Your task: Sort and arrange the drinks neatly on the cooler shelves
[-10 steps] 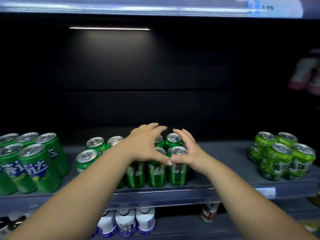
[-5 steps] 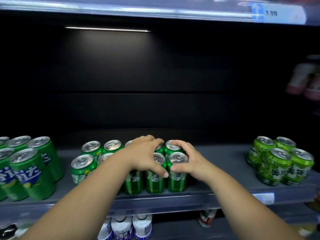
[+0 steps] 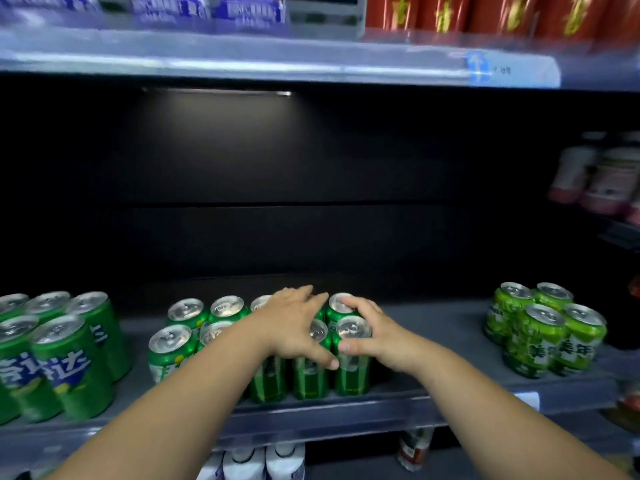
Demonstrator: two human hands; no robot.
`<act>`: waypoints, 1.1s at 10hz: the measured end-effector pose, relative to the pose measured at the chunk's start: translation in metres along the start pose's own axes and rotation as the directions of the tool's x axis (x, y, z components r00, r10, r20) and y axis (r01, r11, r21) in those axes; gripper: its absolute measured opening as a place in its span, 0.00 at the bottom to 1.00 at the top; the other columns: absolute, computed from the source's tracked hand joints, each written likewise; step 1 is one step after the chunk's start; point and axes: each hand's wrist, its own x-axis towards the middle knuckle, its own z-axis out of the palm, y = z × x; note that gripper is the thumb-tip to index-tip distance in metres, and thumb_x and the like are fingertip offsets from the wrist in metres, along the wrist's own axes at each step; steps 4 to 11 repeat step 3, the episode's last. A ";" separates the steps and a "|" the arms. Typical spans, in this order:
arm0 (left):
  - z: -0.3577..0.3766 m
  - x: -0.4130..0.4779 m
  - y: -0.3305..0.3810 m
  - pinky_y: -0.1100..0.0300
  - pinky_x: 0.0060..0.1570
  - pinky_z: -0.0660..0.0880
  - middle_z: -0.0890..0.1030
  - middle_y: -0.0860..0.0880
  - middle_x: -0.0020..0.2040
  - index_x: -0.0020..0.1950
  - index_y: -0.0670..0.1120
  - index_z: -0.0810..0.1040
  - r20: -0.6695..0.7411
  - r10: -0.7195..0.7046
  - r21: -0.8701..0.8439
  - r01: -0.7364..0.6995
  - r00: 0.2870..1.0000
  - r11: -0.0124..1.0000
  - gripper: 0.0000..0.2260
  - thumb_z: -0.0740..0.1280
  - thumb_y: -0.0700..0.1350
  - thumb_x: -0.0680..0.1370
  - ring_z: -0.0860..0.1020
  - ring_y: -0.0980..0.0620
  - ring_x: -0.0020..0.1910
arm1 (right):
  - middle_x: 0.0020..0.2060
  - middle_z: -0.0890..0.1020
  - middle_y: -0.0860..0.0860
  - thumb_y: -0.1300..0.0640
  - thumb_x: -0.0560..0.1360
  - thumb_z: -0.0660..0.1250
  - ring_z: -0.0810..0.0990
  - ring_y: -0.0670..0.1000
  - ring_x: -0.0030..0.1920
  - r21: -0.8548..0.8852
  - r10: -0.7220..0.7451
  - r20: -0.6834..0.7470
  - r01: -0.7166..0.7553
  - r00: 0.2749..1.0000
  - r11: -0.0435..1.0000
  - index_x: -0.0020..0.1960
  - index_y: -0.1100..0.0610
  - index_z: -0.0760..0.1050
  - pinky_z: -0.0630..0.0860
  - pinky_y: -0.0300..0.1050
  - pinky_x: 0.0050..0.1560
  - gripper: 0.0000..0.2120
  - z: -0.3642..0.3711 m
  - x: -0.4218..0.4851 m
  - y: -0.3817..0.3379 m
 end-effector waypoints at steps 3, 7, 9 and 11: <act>-0.024 -0.027 0.009 0.51 0.69 0.68 0.69 0.52 0.74 0.77 0.55 0.65 -0.112 -0.005 0.006 0.006 0.994 1.000 0.45 0.69 0.72 0.63 0.69 0.49 0.71 | 0.73 0.64 0.43 0.36 0.69 0.76 0.67 0.45 0.71 -0.273 0.053 0.070 -0.032 0.996 0.961 0.77 0.39 0.60 0.65 0.44 0.71 0.42 -0.028 -0.022 -0.029; -0.024 -0.027 0.009 0.51 0.69 0.68 0.69 0.52 0.74 0.77 0.55 0.65 -0.112 -0.005 0.006 0.006 0.994 1.000 0.45 0.69 0.72 0.63 0.69 0.49 0.71 | 0.73 0.64 0.43 0.36 0.69 0.76 0.67 0.45 0.71 -0.273 0.053 0.070 -0.032 0.996 0.961 0.77 0.39 0.60 0.65 0.44 0.71 0.42 -0.028 -0.022 -0.029; -0.024 -0.027 0.009 0.51 0.69 0.68 0.69 0.52 0.74 0.77 0.55 0.65 -0.112 -0.005 0.006 0.006 0.994 1.000 0.45 0.69 0.72 0.63 0.69 0.49 0.71 | 0.73 0.64 0.43 0.36 0.69 0.76 0.67 0.45 0.71 -0.273 0.053 0.070 -0.032 0.996 0.961 0.77 0.39 0.60 0.65 0.44 0.71 0.42 -0.028 -0.022 -0.029; -0.024 -0.027 0.009 0.51 0.69 0.68 0.69 0.52 0.74 0.77 0.55 0.65 -0.112 -0.005 0.006 0.006 0.994 1.000 0.45 0.69 0.72 0.63 0.69 0.49 0.71 | 0.73 0.64 0.43 0.36 0.69 0.76 0.67 0.45 0.71 -0.273 0.053 0.070 -0.032 0.996 0.961 0.77 0.39 0.60 0.65 0.44 0.71 0.42 -0.028 -0.022 -0.029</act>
